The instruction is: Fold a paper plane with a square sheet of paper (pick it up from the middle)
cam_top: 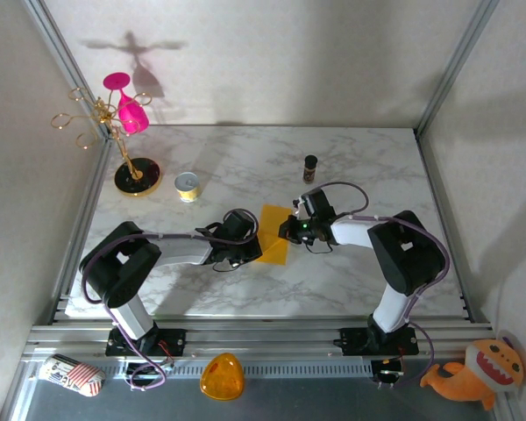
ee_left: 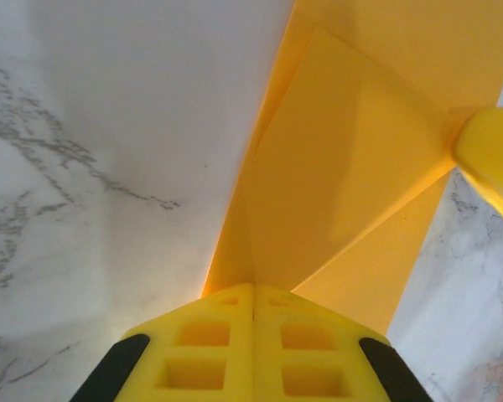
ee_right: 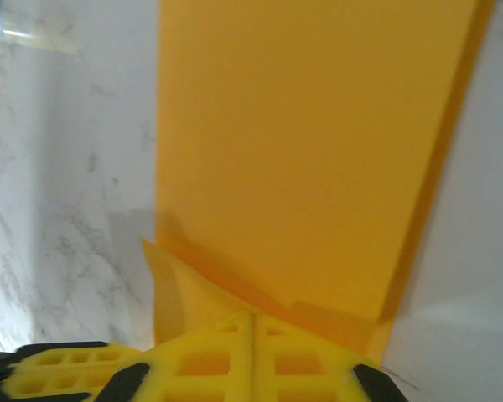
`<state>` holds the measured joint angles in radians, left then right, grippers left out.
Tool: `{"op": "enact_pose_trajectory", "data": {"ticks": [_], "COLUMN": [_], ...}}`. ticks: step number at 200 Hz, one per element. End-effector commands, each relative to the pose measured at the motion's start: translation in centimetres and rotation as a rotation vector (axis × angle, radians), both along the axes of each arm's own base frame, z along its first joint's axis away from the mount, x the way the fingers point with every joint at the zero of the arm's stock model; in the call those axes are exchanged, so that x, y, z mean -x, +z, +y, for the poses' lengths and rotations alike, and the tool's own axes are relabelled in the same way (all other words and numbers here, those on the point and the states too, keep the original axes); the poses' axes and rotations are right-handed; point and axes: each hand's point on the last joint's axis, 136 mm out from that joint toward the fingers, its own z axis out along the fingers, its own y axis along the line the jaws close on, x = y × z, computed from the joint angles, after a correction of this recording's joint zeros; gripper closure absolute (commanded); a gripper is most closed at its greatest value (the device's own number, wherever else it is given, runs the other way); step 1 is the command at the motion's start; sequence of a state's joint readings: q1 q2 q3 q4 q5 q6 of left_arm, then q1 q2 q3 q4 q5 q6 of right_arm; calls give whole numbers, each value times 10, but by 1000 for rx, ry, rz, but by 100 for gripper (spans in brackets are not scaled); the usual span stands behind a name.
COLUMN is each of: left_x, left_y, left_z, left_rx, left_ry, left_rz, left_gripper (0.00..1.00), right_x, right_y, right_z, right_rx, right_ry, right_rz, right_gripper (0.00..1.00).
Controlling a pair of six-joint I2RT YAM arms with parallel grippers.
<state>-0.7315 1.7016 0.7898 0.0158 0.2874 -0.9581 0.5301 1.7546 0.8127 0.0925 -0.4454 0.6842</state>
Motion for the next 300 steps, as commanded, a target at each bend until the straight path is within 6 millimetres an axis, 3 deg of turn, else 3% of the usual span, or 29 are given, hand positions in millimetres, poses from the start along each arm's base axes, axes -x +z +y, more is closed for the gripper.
{"op": "enact_pose_trajectory", "data": {"ticks": [1, 39, 67, 101, 142, 177, 210, 237, 300], "left_x": [7, -5, -20, -25, -28, -30, -5, 14, 56], "left_y": [-6, 20, 44, 33, 14, 1, -19, -35, -50], "left_z": [9, -11, -30, -45, -48, -34, -22, -1, 32], "left_rx": [-62, 19, 89, 121, 105, 55, 33, -50, -152], "left_ry": [-17, -64, -82, -80, -87, -93, -146, -171, -281], "left_rz": [31, -43, -113, -90, -76, -114, -60, -11, 77], "left_gripper": [100, 100, 91, 90, 92, 92, 93, 93, 95], "right_x": [6, 13, 15, 17, 20, 22, 25, 26, 27], "right_y": [-13, -32, -39, -45, -50, -55, -60, -64, -68], "right_z": [-4, -15, -19, -22, -25, -30, -34, -39, -44], "right_rx": [33, 95, 118, 138, 156, 182, 209, 232, 251], "right_ry": [0, -5, -16, -26, -22, -19, -23, -30, -40], "right_rz": [32, 64, 77, 99, 120, 133, 152, 163, 181], "right_gripper": [97, 97, 97, 98, 98, 98, 98, 98, 98]}}
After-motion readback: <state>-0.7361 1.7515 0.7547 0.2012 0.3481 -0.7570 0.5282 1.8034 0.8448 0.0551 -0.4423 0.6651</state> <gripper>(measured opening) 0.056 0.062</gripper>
